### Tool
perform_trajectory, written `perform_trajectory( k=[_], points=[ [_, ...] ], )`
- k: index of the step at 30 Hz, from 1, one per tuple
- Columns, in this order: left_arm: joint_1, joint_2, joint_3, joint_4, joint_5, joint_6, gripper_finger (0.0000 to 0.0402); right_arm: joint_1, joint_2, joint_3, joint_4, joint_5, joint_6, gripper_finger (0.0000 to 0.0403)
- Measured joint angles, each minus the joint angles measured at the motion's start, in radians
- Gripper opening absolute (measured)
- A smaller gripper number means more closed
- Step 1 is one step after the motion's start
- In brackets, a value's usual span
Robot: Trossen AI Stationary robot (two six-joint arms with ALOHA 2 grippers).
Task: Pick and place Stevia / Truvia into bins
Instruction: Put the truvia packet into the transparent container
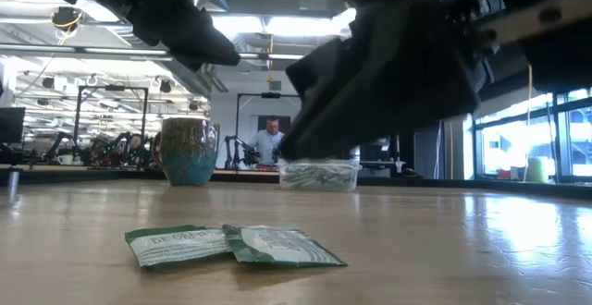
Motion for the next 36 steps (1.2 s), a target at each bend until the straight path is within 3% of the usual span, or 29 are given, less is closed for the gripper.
perform_trajectory(
  k=[17,36],
  points=[
    [0.000,0.000,0.000,-0.001,-0.002,-0.001,0.0088,0.012,0.119,0.003,0.094,0.009,-0.001,0.0078],
    [0.000,0.000,0.000,-0.001,-0.002,0.000,0.0088,0.012,0.120,0.003,0.074,0.034,0.002,0.0078]
  ],
)
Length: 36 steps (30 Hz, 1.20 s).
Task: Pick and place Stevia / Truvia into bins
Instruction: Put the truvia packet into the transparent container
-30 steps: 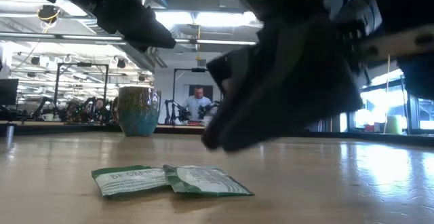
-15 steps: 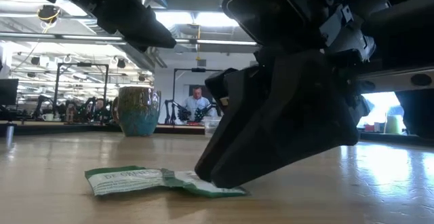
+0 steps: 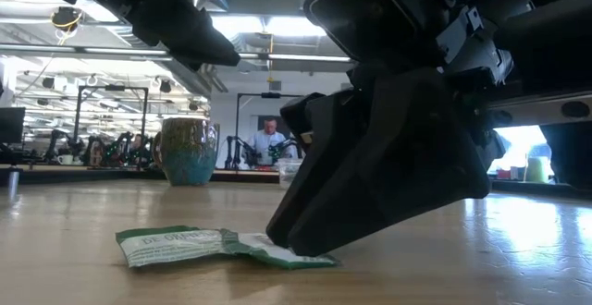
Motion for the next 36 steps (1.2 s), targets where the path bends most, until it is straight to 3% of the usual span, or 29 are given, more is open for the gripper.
perform_trajectory(
  k=[6,22,26,36],
  points=[
    [0.000,0.000,-0.001,0.000,0.000,0.000,0.0087,0.000,0.000,-0.001,-0.001,0.001,0.002,0.0076],
    [0.000,0.000,-0.001,0.000,0.000,0.000,0.0087,-0.001,-0.015,-0.004,-0.010,0.007,0.004,0.0011],
    [0.000,0.000,-0.001,0.000,0.031,-0.001,0.0087,-0.001,-0.073,-0.009,-0.056,0.010,0.004,0.0015],
    [0.000,0.000,-0.001,0.000,0.081,-0.001,0.0084,-0.068,-0.390,-0.004,-0.281,0.046,-0.004,0.0018]
  ],
)
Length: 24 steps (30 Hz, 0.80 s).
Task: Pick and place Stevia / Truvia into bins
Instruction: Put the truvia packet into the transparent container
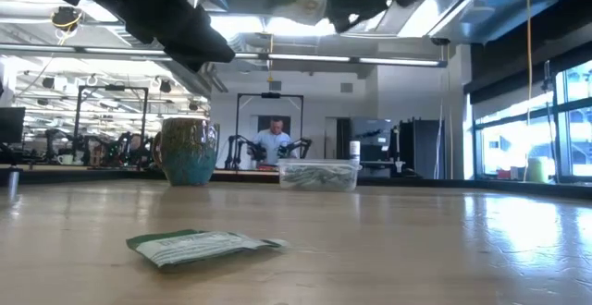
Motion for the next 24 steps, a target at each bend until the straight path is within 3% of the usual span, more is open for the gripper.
perform_trajectory(
  k=[7,18,24],
  points=[
    [0.000,0.000,0.000,0.000,0.000,0.001,0.0084,-0.126,-0.197,0.000,-0.221,0.167,-0.057,0.0019],
    [0.000,0.000,0.000,0.000,-0.002,0.002,0.0083,-0.401,-0.245,0.000,-0.270,0.177,-0.248,0.0019],
    [0.000,0.000,0.000,0.000,-0.002,0.009,0.0086,-0.527,-0.243,-0.025,-0.271,0.175,-0.233,0.0019]
  ],
)
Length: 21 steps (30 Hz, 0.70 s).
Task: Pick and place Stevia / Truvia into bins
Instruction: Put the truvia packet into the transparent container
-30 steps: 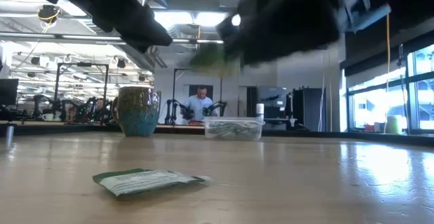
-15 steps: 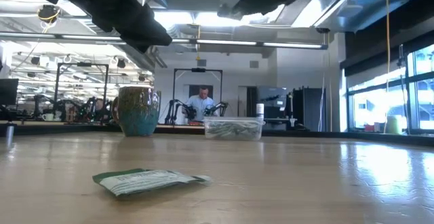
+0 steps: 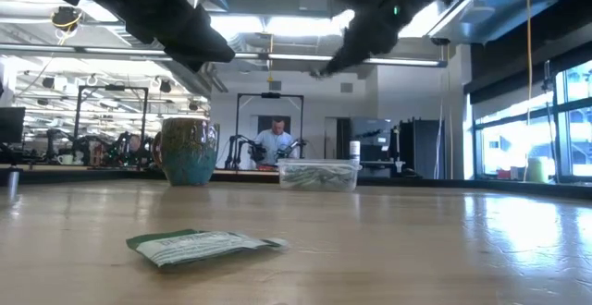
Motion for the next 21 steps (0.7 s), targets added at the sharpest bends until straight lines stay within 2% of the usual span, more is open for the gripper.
perform_trajectory(
  k=[3,10,16,21],
  points=[
    [0.000,0.000,0.000,0.000,0.000,0.001,0.0084,-0.060,0.002,-0.038,0.003,-0.003,0.046,0.0019],
    [0.000,0.000,0.000,0.001,0.000,0.001,0.0084,-0.162,0.042,-0.199,0.163,-0.064,0.133,0.0019],
    [0.000,0.000,0.000,0.000,-0.002,0.001,0.0086,-0.190,0.096,-0.291,0.333,-0.075,0.163,0.0019],
    [-0.001,0.000,0.000,0.000,-0.004,0.001,0.0086,-0.189,0.135,-0.296,0.343,-0.102,0.185,0.0026]
  ],
)
